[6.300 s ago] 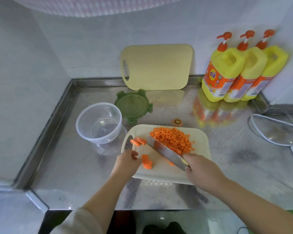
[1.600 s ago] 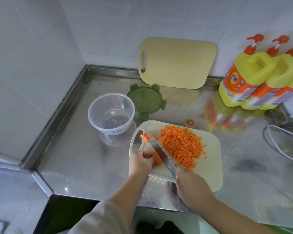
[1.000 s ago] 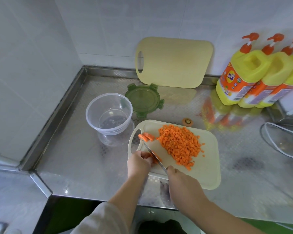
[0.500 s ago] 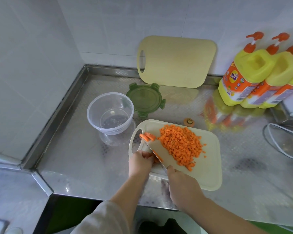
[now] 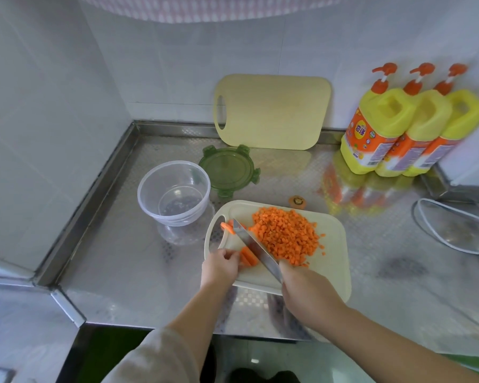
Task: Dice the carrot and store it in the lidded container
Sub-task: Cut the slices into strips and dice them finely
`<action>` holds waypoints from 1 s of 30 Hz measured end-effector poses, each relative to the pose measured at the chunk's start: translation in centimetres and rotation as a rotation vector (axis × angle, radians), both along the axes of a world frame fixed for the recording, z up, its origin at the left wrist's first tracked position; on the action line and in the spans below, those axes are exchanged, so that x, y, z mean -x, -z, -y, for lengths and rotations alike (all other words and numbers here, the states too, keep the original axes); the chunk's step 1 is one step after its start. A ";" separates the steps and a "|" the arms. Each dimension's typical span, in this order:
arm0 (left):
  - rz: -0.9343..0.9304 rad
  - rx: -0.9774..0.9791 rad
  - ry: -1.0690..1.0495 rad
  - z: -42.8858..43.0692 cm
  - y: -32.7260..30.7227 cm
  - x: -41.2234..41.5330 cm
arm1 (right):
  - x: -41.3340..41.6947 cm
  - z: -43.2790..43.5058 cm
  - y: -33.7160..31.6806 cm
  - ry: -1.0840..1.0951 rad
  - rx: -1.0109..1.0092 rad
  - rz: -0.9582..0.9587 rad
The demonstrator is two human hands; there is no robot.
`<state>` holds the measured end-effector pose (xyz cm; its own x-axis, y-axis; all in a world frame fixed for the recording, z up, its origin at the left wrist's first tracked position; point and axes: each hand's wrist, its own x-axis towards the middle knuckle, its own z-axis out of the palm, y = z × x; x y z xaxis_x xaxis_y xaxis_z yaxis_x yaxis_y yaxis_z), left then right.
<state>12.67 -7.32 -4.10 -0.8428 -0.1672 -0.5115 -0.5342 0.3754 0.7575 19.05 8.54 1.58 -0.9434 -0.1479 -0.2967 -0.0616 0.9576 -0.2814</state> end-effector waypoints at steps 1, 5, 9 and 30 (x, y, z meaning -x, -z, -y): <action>0.021 -0.075 -0.024 0.3 -0.3 0.1 | 0.0 -0.1 -0.3 -0.009 -0.007 -0.006; -0.146 -0.184 -0.091 3.0 -3.8 1.8 | -0.3 -0.3 -1.4 -0.093 -0.109 -0.057; -0.364 -0.040 0.308 4.4 -9.8 3.6 | -1.2 0.1 -0.9 -0.222 -0.216 -0.179; -0.050 0.636 1.311 1.6 -4.7 4.1 | -1.3 2.0 2.0 -0.296 -0.256 -0.217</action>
<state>8.57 -8.97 0.64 -0.5798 0.5375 -0.6123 0.4694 0.8346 0.2882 20.39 6.58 -0.46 -0.9159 -0.3687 -0.1589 -0.3752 0.9269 0.0119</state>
